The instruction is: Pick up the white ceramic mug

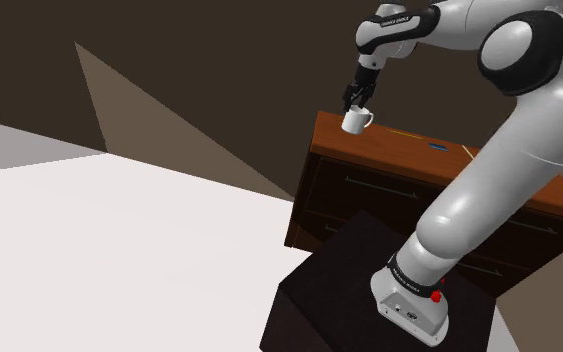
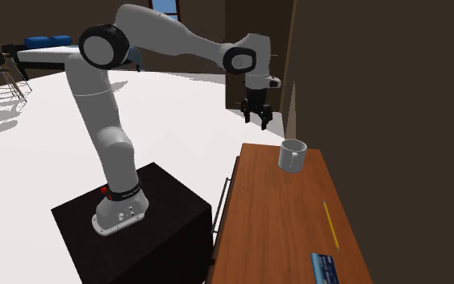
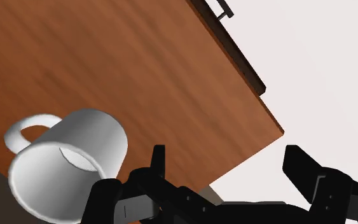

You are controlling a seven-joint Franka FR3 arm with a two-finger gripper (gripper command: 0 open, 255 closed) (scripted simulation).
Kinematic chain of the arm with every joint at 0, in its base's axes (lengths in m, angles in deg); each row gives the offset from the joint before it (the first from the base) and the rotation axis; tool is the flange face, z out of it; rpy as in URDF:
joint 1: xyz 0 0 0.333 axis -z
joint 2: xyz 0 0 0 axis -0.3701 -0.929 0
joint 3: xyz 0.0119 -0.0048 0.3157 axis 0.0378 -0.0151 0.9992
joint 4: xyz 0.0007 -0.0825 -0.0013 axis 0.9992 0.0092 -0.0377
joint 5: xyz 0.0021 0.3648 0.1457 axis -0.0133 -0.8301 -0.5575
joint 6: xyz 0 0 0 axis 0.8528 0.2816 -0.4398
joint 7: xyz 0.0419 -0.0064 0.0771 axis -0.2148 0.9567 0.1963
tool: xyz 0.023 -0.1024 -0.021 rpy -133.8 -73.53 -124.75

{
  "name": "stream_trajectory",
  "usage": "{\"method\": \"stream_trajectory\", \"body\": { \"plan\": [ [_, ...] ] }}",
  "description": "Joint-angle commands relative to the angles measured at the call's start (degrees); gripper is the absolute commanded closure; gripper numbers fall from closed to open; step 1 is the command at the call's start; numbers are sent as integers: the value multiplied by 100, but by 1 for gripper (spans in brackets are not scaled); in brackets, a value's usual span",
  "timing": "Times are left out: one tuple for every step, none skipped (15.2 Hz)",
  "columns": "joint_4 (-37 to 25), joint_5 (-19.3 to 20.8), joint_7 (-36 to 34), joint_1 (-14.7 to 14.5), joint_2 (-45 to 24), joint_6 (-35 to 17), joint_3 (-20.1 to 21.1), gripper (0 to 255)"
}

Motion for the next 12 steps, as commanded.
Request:
{"method": "stream_trajectory", "body": {
  "plan": [
    [-396, -219, 290, 93, -439, 24, -122, 0],
    [-606, -339, 436, 157, -670, 44, -174, 0],
    [-826, -462, 579, 232, -905, 72, -216, 0],
    [-1055, -588, 718, 313, -1144, 109, -251, 0],
    [-1296, -713, 852, 406, -1385, 155, -275, 0],
    [-1549, -837, 978, 509, -1630, 210, -290, 0],
    [-1814, -959, 1097, 619, -1878, 275, -298, 0],
    [-2094, -1079, 1207, 736, -2129, 348, -299, 0],
    [-2353, -1179, 1296, 850, -2353, 421, -290, 0],
    [-2291, -1184, 1302, 852, -2364, 349, -280, 0],
    [-2231, -1192, 1308, 851, -2376, 278, -274, 0],
    [-2172, -1201, 1315, 849, -2390, 207, -269, 0]
  ]
}}
